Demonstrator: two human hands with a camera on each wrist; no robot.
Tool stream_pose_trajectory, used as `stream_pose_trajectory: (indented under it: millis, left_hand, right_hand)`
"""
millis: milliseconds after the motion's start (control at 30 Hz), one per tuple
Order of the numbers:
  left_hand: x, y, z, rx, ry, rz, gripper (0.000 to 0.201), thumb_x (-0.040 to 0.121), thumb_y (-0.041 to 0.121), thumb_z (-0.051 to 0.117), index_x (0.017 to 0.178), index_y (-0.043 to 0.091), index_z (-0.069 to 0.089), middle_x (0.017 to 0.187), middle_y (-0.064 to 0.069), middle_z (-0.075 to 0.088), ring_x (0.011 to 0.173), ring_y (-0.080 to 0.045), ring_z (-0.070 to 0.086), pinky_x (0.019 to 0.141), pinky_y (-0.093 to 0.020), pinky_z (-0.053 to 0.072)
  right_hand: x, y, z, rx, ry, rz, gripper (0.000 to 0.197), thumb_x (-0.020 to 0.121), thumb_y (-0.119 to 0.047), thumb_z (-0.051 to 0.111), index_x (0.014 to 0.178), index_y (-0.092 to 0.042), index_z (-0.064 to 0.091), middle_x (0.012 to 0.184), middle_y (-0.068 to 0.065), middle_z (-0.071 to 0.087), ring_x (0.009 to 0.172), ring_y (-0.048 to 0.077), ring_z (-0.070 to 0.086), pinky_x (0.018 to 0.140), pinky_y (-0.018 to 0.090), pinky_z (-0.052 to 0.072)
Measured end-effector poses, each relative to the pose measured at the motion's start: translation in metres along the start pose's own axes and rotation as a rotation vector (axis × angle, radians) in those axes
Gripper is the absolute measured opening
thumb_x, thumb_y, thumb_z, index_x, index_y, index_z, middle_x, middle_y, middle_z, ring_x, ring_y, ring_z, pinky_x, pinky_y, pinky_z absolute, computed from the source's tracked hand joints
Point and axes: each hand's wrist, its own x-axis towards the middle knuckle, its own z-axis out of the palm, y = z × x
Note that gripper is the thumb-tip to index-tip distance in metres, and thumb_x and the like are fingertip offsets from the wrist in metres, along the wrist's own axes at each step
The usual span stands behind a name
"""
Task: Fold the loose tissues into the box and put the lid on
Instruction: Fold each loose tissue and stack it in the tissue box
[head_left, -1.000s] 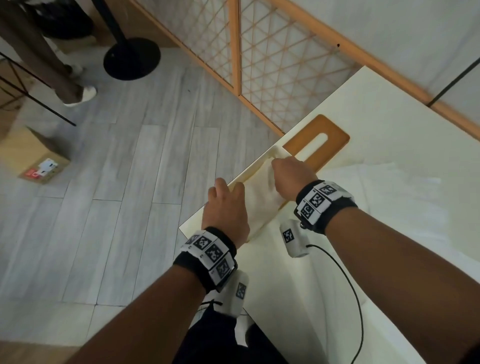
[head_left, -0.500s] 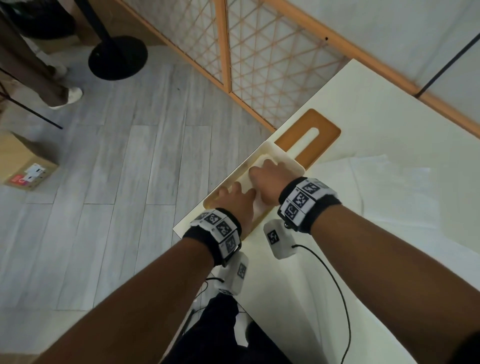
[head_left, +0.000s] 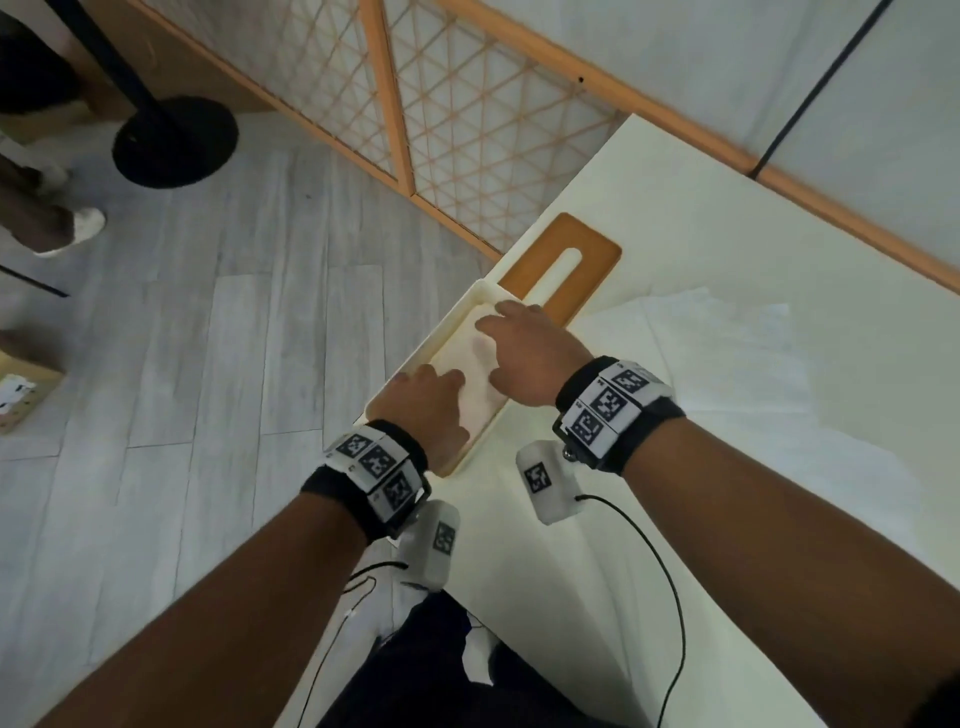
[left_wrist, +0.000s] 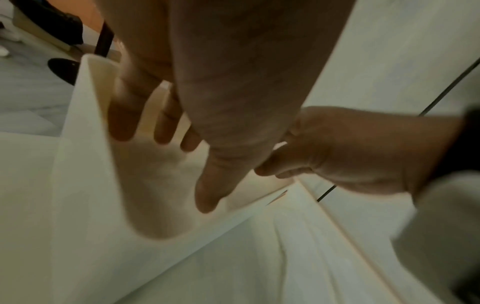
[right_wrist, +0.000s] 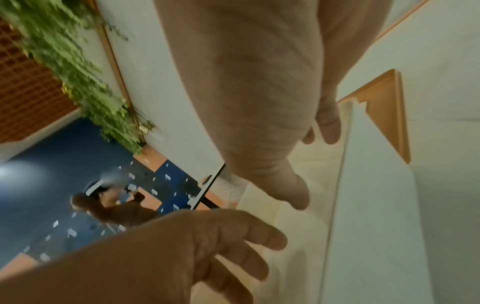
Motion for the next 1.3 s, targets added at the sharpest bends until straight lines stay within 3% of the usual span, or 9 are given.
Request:
stream_pose_trajectory:
  millis: [267,467,633,733,800,900,1000,1167,1300]
  left_hand:
    - [-0.038,0.055,-0.017,-0.331,0.253,0.15,0.01,0.086,0.035,0.067,0.091,0.029,0.061,0.072,0.012,0.065,0.075,-0.012,0.061,0.074,-0.03,0.049]
    - [-0.014,0.135,0.019,-0.448,0.067,0.22,0.012,0.085,0.032,0.071,0.089,0.025,0.062,0.081,0.008,0.067,0.076,-0.008,0.062,0.062,-0.017,0.04]
    - [0.034,0.206,0.054,-0.531,-0.068,0.133,0.031,0.076,0.031,0.074,0.102,0.021,0.061,0.095,0.002,0.071,0.089,-0.021,0.069,0.085,-0.035,0.056]
    - [0.06,0.245,0.057,-0.592,-0.069,0.068,0.048,0.07,0.037,0.078,0.107,0.017,0.057,0.115,-0.008,0.069,0.103,-0.029,0.068,0.095,-0.039,0.054]
    - [0.078,0.263,0.058,-0.598,-0.057,-0.007,0.065,0.074,0.039,0.081,0.125,0.009,0.054,0.128,-0.011,0.061,0.115,-0.032,0.062,0.097,-0.034,0.05]
    - [0.101,0.279,0.06,-0.59,-0.026,-0.089,0.086,0.059,0.049,0.08,0.127,0.002,0.055,0.123,-0.011,0.066,0.106,-0.032,0.066,0.09,-0.036,0.055]
    - [0.108,0.29,0.06,-0.605,0.021,-0.064,0.06,0.073,0.033,0.079,0.12,0.001,0.059,0.117,-0.014,0.068,0.099,-0.033,0.068,0.087,-0.04,0.058]
    - [0.09,0.308,0.04,-0.862,0.169,0.057,0.021,0.082,0.011,0.067,0.098,0.026,0.064,0.113,-0.008,0.067,0.083,-0.027,0.067,0.067,-0.034,0.055]
    - [0.064,0.32,0.003,-1.049,0.13,0.258,0.03,0.086,0.002,0.059,0.095,0.028,0.072,0.114,-0.008,0.069,0.072,-0.017,0.057,0.061,-0.024,0.046]
  right_hand:
    - [-0.122,0.074,0.006,0.501,0.383,0.307,0.031,0.09,-0.024,0.066,0.121,-0.015,0.065,0.124,0.002,0.064,0.11,0.017,0.058,0.094,0.027,0.045]
    - [-0.223,0.137,0.07,0.622,0.497,0.709,0.021,0.09,-0.021,0.067,0.111,-0.017,0.069,0.114,-0.001,0.069,0.091,0.008,0.057,0.083,0.02,0.042]
    - [-0.288,0.152,0.119,0.675,0.488,0.895,0.018,0.09,-0.019,0.067,0.106,-0.016,0.07,0.11,-0.001,0.07,0.089,0.009,0.056,0.081,0.02,0.042]
    - [-0.313,0.151,0.143,0.707,0.426,0.916,0.021,0.089,-0.021,0.068,0.111,-0.02,0.069,0.118,0.0,0.068,0.097,0.012,0.058,0.089,0.021,0.044]
    - [-0.323,0.148,0.156,0.644,0.336,0.885,0.034,0.09,-0.025,0.067,0.125,-0.024,0.064,0.136,-0.002,0.059,0.119,0.014,0.051,0.101,0.021,0.037]
    - [-0.329,0.146,0.166,0.56,0.285,0.848,0.061,0.092,-0.035,0.065,0.148,-0.03,0.043,0.16,-0.003,0.031,0.145,0.019,0.028,0.116,0.03,0.028]
    - [-0.325,0.151,0.167,0.518,0.265,0.82,0.072,0.092,-0.043,0.061,0.155,-0.034,0.027,0.166,-0.002,0.015,0.151,0.022,0.014,0.119,0.039,0.027]
    - [-0.308,0.169,0.171,0.531,0.175,0.799,0.076,0.094,-0.047,0.056,0.157,-0.032,0.018,0.167,0.001,0.008,0.151,0.027,0.01,0.119,0.044,0.028]
    - [-0.297,0.183,0.169,0.478,0.144,0.816,0.076,0.093,-0.049,0.055,0.157,-0.028,0.018,0.167,0.001,0.005,0.151,0.03,0.009,0.118,0.046,0.027]
